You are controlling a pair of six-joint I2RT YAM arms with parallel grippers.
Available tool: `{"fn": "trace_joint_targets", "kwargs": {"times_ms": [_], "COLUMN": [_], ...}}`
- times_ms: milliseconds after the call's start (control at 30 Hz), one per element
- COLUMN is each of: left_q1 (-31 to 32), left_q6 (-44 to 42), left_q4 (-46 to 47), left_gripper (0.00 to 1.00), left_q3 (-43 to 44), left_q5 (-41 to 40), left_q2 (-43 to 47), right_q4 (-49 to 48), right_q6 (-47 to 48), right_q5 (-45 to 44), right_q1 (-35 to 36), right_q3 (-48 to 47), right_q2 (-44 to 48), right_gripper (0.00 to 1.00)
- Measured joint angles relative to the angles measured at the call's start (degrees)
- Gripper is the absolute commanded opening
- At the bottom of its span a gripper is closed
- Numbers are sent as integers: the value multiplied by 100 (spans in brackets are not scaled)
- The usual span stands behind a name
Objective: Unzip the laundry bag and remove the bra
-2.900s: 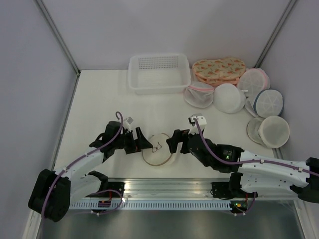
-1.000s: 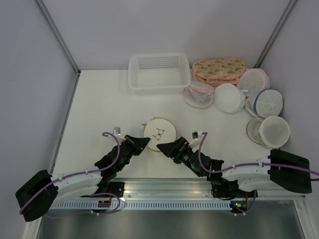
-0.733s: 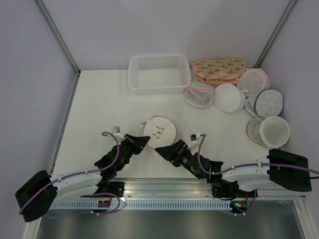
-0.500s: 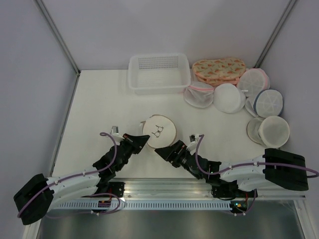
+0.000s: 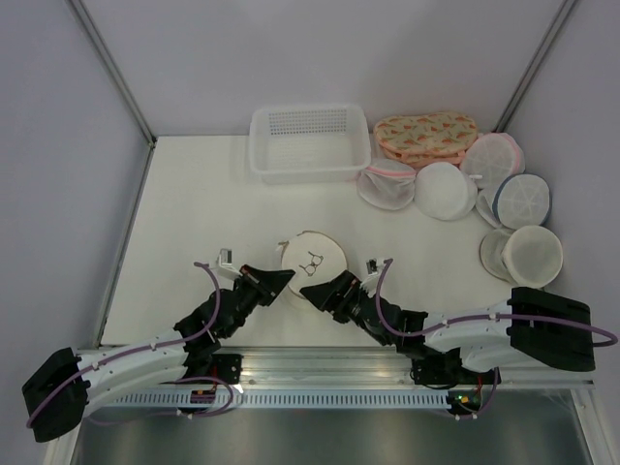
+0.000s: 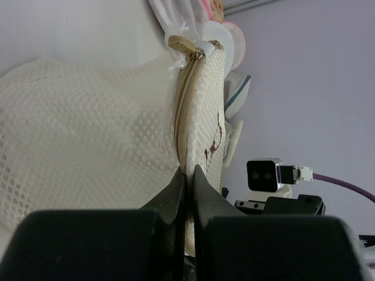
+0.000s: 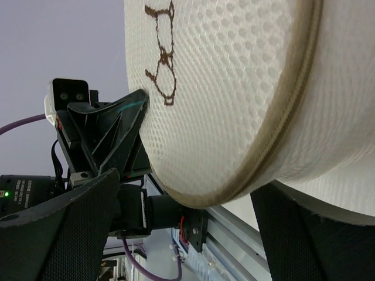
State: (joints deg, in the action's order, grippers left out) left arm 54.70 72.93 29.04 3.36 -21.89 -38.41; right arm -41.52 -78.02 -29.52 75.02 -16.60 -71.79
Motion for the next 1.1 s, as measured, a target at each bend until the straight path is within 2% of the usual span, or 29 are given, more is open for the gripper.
{"fn": "trace_joint_targets", "kwargs": {"times_ms": [100,133,233,400,467,500,533,567,600,700,800,900,1100], "left_q1": [44,46,46,46,46,46,46,46,46,59,68,68,66], "left_q6": [0,-2,-4,-4,-4,-4,-11,-24,-68,-173,-339,-595,-1563], "left_q4": [-26,-61,-199,-291,-289,-286,-291,-299,-343,-505,-793,-1056,-1445], "left_gripper": [2,5,6,5,6,15,25,36,57,80,92,98,100], "left_q3": [0,0,0,0,0,0,0,0,0,2,37,114,389], "left_q5": [2,2,2,13,33,44,57,90,120,164,210,234,299], "left_q2": [2,15,146,245,221,199,175,146,129,175,365,627,1014], "right_q4": [-61,-87,-136,-111,24,72,107,164,267,911,1843,2817,4452], "right_q6": [2,0,7,101,192,229,271,284,326,643,1198,1963,3482], "right_q5": [79,116,251,302,284,275,280,278,291,387,531,824,1902], "right_q1": [-146,-199,-337,-575,-629,-645,-658,-671,-697,-837,-990,-1174,-1648], "right_q3": [-42,-48,-48,-46,-46,-46,-48,-57,-81,-302,-721,-1215,-1985], "right_q2": [-184,-249,-352,-245,-109,-44,9,50,107,326,531,706,754], "right_gripper": [89,83,73,40,23,15,0,1,0,0,0,0,0]}}
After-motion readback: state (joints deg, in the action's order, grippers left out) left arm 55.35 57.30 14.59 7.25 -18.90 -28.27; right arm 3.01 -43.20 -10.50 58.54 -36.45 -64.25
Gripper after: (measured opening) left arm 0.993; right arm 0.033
